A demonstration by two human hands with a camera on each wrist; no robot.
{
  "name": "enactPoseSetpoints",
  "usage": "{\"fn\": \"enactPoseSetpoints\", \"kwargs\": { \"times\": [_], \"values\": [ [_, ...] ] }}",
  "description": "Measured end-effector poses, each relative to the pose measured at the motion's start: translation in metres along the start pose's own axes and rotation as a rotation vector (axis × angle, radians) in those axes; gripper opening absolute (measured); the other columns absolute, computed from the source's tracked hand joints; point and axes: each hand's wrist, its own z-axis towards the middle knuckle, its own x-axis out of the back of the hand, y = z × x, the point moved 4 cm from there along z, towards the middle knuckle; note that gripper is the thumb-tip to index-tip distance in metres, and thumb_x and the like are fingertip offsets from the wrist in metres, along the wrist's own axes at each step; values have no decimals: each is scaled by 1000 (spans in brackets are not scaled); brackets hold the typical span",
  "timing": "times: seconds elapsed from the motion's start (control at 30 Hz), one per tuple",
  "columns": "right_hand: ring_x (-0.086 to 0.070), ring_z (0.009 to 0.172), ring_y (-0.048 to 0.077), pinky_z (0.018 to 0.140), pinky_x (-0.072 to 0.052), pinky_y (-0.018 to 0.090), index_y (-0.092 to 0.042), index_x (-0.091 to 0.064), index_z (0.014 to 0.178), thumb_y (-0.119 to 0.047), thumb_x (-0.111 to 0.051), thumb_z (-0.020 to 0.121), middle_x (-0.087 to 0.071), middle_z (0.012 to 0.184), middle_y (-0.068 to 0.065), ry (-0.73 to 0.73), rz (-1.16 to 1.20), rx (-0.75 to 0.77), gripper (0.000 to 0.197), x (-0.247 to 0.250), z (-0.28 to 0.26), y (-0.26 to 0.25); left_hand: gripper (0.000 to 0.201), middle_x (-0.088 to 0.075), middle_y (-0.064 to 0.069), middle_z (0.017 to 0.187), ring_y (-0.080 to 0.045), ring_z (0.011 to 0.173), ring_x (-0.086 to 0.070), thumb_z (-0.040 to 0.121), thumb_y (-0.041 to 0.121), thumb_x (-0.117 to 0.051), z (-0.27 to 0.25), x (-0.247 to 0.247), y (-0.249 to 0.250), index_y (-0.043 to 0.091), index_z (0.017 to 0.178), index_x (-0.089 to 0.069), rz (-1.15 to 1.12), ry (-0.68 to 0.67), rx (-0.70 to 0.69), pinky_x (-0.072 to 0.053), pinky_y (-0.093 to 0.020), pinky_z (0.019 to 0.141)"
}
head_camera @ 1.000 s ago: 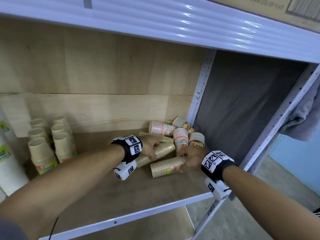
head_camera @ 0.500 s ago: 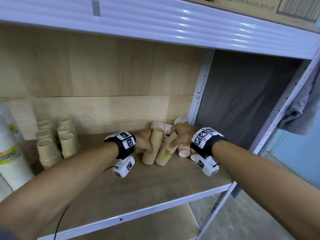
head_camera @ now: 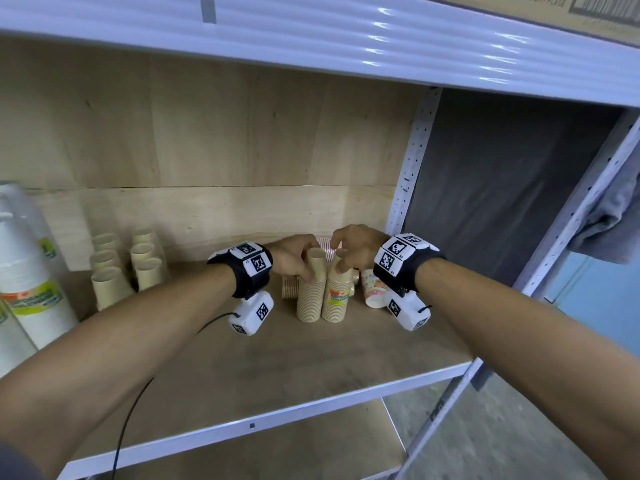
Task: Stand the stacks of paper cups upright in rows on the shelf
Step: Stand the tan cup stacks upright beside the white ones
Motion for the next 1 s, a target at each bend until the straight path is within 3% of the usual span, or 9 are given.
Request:
{"fn": "enactPoseSetpoints", "kwargs": {
  "times": [0.1, 0.23, 0.4, 0.6, 0.67, 0.73, 0.83, 0.9, 1.0],
  "values": [
    [-56, 95, 18, 68, -44, 26, -20, -62, 117, -20, -79, 74, -56, 111, 1, -26, -28, -18, 46, 3, 3, -3, 52, -58, -2, 112, -18, 99, -60, 71, 21, -83, 3, 12, 11, 28, 114, -55, 57, 16, -29, -53, -34, 85],
    [-56, 88, 16, 55, -42, 22, -12, -65, 118, -17, -78, 77, -59, 108, 3, -46, -77, -14, 43, 3, 5, -7, 38, -60, -2, 112, -14, 91, -59, 78, 11, -77, 4, 17, 27, 25, 110, -62, 107, 9, -67, -52, -28, 78],
    [-64, 95, 25, 62, -47, 27, -1, -67, 114, -24, -78, 79, -65, 114, 14, -7, -85, -50, 43, 5, 8, -5, 33, -63, 1, 112, -15, 98, -60, 77, 15, -76, 7, 17, 31, 22, 108, -68, 223, 72, -48, -52, -29, 82],
    [-59, 92, 22, 70, -44, 28, 1, -64, 114, -29, -79, 79, -63, 114, 13, 75, -88, -78, 49, 3, 10, -8, 32, -65, 0, 108, -17, 95, -63, 77, 24, -78, 8, 17, 33, 23, 106, -66, 246, 132, -4, -52, -26, 73],
    [-58, 91, 23, 68, -44, 28, -1, -63, 108, -30, -79, 78, -62, 105, 9, 68, -96, -76, 45, 3, 11, -10, 39, -62, 2, 112, -17, 100, -61, 78, 21, -76, 6, 16, 34, 24, 115, -64, 265, 91, -13, -52, -28, 79],
    [-56, 82, 23, 57, -40, 26, -6, -57, 86, -30, -79, 77, -55, 80, 2, 56, -89, -80, 34, 2, 13, -11, 41, -60, 3, 115, -17, 105, -59, 80, 15, -73, 5, 14, 36, 24, 118, -64, 295, 57, -35, -52, -31, 88],
    [-52, 74, 22, 46, -31, 24, -8, -45, 68, -27, -79, 77, -43, 64, 0, 50, -107, -88, 40, 1, 13, -14, 30, -63, 3, 111, -16, 101, -60, 81, 15, -71, 6, 15, 37, 24, 110, -68, 353, 73, -31, -52, -27, 80],
    [-53, 75, 22, 46, -31, 23, -6, -50, 74, -27, -79, 77, -46, 67, 1, 45, -112, -86, 36, 1, 14, -14, 20, -66, 0, 105, -16, 91, -61, 81, 21, -72, 6, 18, 35, 22, 101, -69, 383, 123, 0, -48, -24, 68],
    [-55, 76, 20, 46, -32, 22, -1, -64, 94, -26, -79, 79, -56, 81, 6, 35, -123, -78, 33, 1, 13, -14, 21, -68, -1, 102, -17, 88, -62, 81, 29, -73, 7, 21, 33, 20, 99, -70, 388, 170, 13, -48, -24, 69]
  ]
}}
